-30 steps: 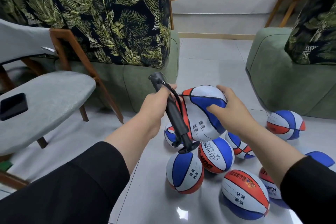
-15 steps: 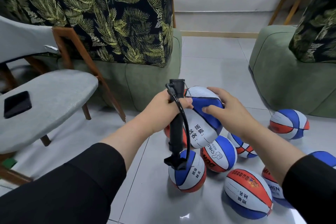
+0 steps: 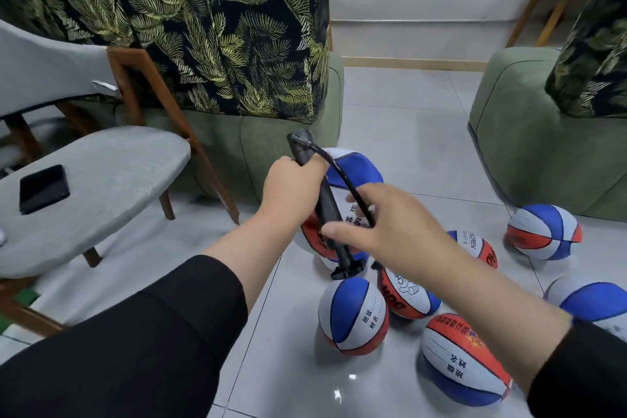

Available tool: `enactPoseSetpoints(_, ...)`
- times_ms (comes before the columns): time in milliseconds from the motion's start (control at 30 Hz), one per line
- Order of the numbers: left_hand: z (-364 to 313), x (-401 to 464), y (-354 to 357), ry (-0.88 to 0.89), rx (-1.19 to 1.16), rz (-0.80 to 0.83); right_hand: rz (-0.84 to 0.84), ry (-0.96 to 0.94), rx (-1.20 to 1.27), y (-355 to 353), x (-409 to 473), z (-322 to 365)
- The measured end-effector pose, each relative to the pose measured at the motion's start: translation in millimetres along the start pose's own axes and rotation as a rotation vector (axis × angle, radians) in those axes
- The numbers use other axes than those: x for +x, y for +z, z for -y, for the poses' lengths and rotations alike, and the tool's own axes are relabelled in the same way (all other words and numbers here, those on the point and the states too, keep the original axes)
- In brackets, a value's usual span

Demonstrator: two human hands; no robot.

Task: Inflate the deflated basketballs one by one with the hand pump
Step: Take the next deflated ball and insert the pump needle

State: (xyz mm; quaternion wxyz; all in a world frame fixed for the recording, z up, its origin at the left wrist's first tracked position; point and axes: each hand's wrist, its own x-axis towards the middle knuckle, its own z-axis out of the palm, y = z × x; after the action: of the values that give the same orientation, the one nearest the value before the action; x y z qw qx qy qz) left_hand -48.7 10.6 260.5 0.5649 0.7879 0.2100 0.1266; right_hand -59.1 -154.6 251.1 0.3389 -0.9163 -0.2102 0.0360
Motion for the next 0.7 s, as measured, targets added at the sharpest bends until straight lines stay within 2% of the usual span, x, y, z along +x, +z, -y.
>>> enactPoseSetpoints(200,-5.6,-6.8,2.2,-0.081,-0.034,0.042,-0.134,0.06,-0.197,18.5,-1.4,26.1)
enactPoseSetpoints(367,-12.5,-4.6,0.5,-0.077,-0.061,0.12,-0.165,0.085,-0.152,5.9,4.2,22.4)
enactPoseSetpoints(433,-13.8,-6.0,2.1,-0.081,-0.04,0.142,-0.177,0.062,-0.215,-0.2,7.3,14.8)
enactPoseSetpoints(600,-13.9,-2.0,12.2,-0.177,0.021,0.153,-0.16,0.059,-0.201,4.8,5.6,6.9)
enactPoseSetpoints(700,-11.4,-0.4,11.2,-0.135,0.041,0.179,-0.192,0.075,-0.201,4.1,6.5,5.6)
